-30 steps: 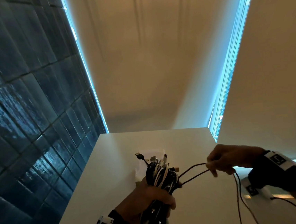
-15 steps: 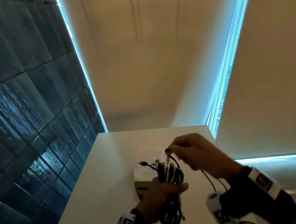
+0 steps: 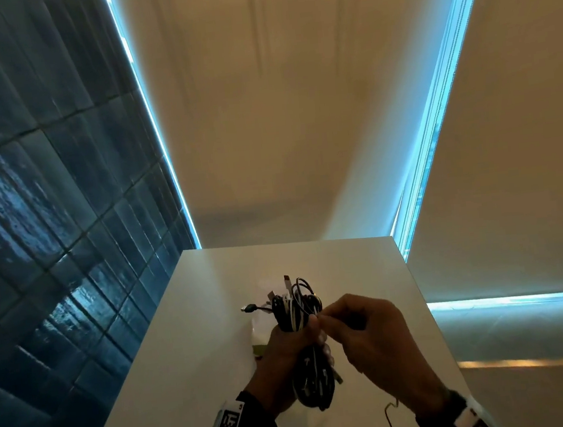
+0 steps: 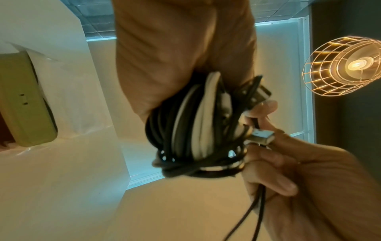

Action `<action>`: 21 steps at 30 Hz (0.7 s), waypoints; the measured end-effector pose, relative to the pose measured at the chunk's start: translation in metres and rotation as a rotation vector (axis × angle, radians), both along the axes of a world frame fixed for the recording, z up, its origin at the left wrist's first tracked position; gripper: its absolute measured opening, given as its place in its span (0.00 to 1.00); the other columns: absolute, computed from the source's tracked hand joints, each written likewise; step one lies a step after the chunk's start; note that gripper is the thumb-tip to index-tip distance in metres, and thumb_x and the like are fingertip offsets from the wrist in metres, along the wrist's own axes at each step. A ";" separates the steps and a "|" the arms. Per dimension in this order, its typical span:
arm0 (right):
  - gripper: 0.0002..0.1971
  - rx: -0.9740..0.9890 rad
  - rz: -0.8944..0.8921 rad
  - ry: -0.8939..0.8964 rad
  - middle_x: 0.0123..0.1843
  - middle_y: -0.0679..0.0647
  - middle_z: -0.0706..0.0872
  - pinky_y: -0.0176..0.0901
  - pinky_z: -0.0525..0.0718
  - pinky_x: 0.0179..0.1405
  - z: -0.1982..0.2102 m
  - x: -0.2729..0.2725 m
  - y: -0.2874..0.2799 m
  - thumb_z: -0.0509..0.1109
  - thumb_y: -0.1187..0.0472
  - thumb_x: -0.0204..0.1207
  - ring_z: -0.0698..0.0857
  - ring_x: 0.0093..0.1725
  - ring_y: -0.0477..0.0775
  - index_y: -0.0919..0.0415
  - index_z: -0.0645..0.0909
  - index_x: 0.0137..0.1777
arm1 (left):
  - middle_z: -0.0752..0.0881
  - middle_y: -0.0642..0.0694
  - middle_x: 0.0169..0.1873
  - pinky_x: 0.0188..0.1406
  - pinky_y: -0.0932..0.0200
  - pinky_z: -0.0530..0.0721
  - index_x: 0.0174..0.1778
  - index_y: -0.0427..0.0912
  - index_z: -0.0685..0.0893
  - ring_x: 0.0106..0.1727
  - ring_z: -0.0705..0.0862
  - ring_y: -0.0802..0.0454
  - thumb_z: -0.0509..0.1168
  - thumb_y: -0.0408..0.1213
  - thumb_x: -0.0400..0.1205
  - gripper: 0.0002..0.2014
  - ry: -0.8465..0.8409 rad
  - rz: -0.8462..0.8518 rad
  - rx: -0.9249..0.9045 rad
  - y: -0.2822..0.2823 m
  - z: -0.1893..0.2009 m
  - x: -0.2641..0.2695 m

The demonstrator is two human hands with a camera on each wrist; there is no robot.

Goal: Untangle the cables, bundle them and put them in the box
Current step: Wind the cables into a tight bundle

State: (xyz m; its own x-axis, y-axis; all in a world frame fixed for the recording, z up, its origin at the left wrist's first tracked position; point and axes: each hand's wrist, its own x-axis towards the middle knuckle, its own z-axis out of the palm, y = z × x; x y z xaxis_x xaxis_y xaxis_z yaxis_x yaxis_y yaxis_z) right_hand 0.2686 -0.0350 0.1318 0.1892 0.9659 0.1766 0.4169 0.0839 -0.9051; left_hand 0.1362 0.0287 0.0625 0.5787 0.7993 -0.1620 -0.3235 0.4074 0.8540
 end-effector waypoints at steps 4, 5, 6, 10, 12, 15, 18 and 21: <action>0.06 0.028 0.009 -0.153 0.37 0.43 0.86 0.30 0.82 0.38 -0.009 0.002 -0.007 0.76 0.60 0.74 0.84 0.39 0.40 0.46 0.89 0.42 | 0.78 0.37 0.33 0.39 0.49 0.83 0.41 0.33 0.81 0.34 0.81 0.42 0.84 0.52 0.63 0.28 -0.031 0.076 -0.071 -0.001 -0.005 0.005; 0.07 0.009 0.041 -0.169 0.39 0.43 0.84 0.31 0.82 0.39 -0.011 -0.001 -0.010 0.75 0.61 0.74 0.83 0.40 0.40 0.46 0.89 0.43 | 0.78 0.37 0.34 0.41 0.47 0.81 0.45 0.34 0.80 0.37 0.80 0.42 0.82 0.49 0.67 0.25 -0.047 0.092 -0.082 0.000 -0.003 0.006; 0.09 -0.003 0.074 -0.178 0.40 0.42 0.83 0.30 0.82 0.39 -0.015 -0.004 -0.014 0.75 0.63 0.74 0.83 0.42 0.40 0.45 0.89 0.45 | 0.77 0.39 0.34 0.41 0.47 0.81 0.45 0.35 0.80 0.36 0.79 0.43 0.80 0.46 0.70 0.21 -0.058 0.109 -0.088 0.001 -0.001 0.007; 0.09 -0.019 0.087 -0.212 0.42 0.41 0.81 0.26 0.79 0.41 -0.020 -0.017 -0.023 0.73 0.63 0.76 0.80 0.46 0.37 0.46 0.85 0.45 | 0.74 0.43 0.26 0.28 0.55 0.78 0.41 0.36 0.78 0.25 0.75 0.49 0.75 0.33 0.67 0.13 -0.001 0.207 -0.010 0.005 0.004 0.009; 0.10 -0.006 0.035 -0.124 0.39 0.45 0.85 0.28 0.81 0.36 -0.020 -0.019 -0.026 0.75 0.63 0.74 0.84 0.40 0.39 0.47 0.79 0.39 | 0.76 0.42 0.24 0.26 0.55 0.78 0.38 0.35 0.81 0.24 0.76 0.47 0.73 0.30 0.68 0.08 0.020 0.274 0.035 0.004 0.007 0.011; 0.10 -0.035 -0.023 0.139 0.29 0.51 0.85 0.30 0.75 0.23 -0.030 -0.018 -0.030 0.75 0.63 0.74 0.81 0.22 0.41 0.54 0.77 0.37 | 0.78 0.39 0.23 0.28 0.53 0.79 0.30 0.40 0.84 0.24 0.78 0.44 0.71 0.27 0.73 0.08 0.005 0.395 -0.008 0.008 0.015 0.010; 0.11 -0.163 0.060 0.447 0.21 0.53 0.76 0.34 0.68 0.19 -0.054 -0.016 -0.038 0.73 0.62 0.73 0.71 0.18 0.47 0.63 0.73 0.37 | 0.76 0.41 0.23 0.32 0.53 0.79 0.33 0.40 0.80 0.25 0.78 0.45 0.67 0.24 0.77 0.10 -0.098 0.482 -0.050 0.020 0.027 0.009; 0.14 -0.305 0.223 0.569 0.23 0.58 0.75 0.33 0.69 0.21 -0.077 -0.001 -0.042 0.73 0.60 0.69 0.70 0.20 0.47 0.69 0.72 0.40 | 0.74 0.42 0.22 0.33 0.53 0.77 0.31 0.41 0.78 0.23 0.77 0.47 0.64 0.22 0.78 0.13 -0.169 0.490 -0.038 0.021 0.036 0.009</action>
